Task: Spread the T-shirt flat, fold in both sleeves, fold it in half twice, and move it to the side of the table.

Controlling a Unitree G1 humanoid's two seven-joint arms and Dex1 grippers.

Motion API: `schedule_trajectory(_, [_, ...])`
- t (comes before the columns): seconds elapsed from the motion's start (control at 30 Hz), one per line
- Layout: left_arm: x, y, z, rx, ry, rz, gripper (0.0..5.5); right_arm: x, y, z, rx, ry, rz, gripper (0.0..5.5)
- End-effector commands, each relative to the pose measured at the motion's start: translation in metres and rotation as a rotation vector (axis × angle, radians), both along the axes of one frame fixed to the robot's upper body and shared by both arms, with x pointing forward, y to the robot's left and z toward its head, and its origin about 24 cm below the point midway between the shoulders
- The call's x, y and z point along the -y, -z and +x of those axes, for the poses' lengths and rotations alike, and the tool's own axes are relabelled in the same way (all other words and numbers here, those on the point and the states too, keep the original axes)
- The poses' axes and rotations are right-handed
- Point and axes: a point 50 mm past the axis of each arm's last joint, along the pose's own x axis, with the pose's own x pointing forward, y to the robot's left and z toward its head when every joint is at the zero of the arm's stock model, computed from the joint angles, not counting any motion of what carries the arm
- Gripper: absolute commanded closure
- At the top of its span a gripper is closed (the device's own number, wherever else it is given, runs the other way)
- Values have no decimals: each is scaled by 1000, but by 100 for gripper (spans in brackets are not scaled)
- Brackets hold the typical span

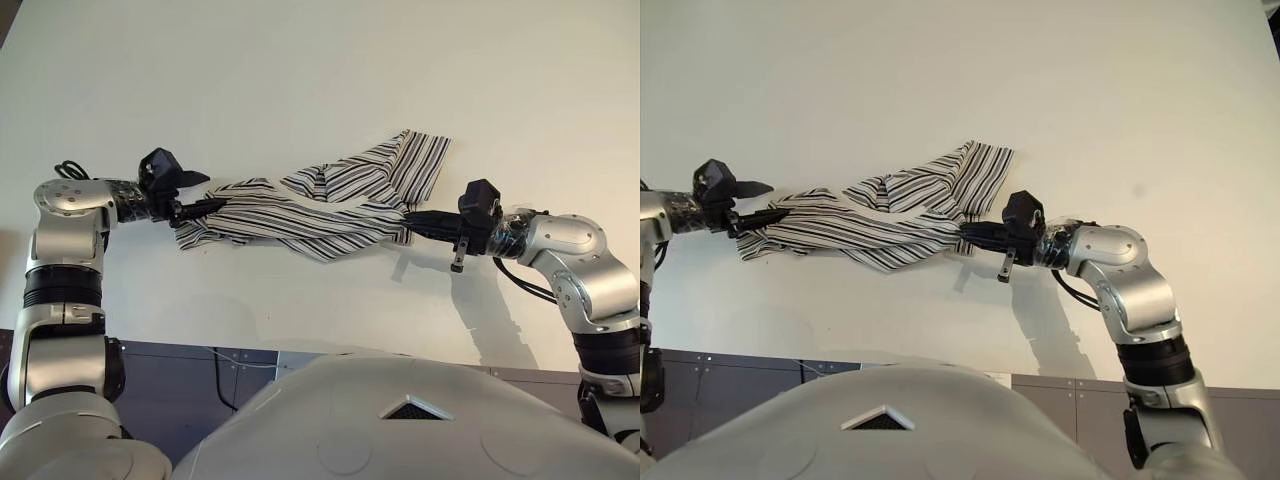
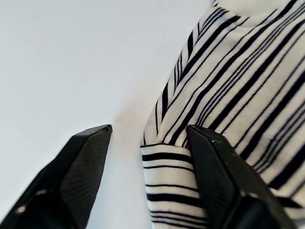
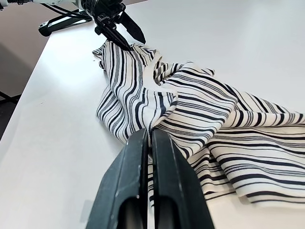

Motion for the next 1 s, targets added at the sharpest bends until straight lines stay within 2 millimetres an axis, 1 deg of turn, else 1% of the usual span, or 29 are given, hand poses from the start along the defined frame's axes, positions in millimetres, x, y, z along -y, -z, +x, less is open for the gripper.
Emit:
schedule_trajectory(0.03, [-4, 21, -9, -100, -68, 23, 324, -3, 0, 2, 24, 9, -6, 540])
schedule_trajectory(0.13, [-2, 18, -11, -119, -46, -17, 372, -3, 2, 2, 25, 21, -14, 540])
schedule_trajectory(0.3, [2, 30, -21, -171, 5, 12, 454, -6, 4, 4, 33, 36, -16, 540])
schedule_trajectory(0.37, [3, 27, -17, -121, -36, -20, 488, -5, 5, 5, 39, 40, -21, 540])
schedule_trajectory(0.43, [2, 14, -5, -5, -109, -75, 511, -5, 5, 6, 45, 47, -23, 540])
schedule_trajectory(0.47, [3, 2, 4, 85, -175, -137, 526, -4, 4, 7, 49, 58, -17, 540])
schedule_trajectory(0.5, [6, -13, 9, 175, -221, -227, 539, -3, 2, 9, 48, 79, 4, 540])
schedule_trajectory(0.53, [10, -25, 11, 237, -244, -295, 539, -1, -1, 11, 44, 100, 27, 540])
schedule_trajectory(0.6, [24, -51, 5, 333, -237, -401, 539, 5, -11, 14, 34, 156, 98, 540])
schedule_trajectory(0.63, [30, -65, 1, 377, -226, -454, 539, 9, -20, 18, 38, 191, 143, 540])
schedule_trajectory(0.7, [41, -94, -3, 462, -204, -563, 539, 17, -44, 30, 67, 271, 261, 540])
schedule_trajectory(0.77, [51, -121, 1, 553, -187, -649, 539, 20, -72, 51, 125, 342, 373, 540])
schedule_trajectory(0.8, [54, -131, 4, 593, -190, -671, 539, 20, -84, 62, 149, 374, 409, 540])
schedule_trajectory(0.87, [61, -154, 17, 701, -175, -696, 539, 21, -111, 91, 225, 454, 453, 540])
schedule_trajectory(0.93, [67, -177, 39, 828, -180, -651, 539, 21, -137, 121, 325, 542, 443, 540])
schedule_trajectory(1.0, [67, -199, 71, 968, -271, -537, 539, 22, -162, 147, 458, 645, 418, 540])
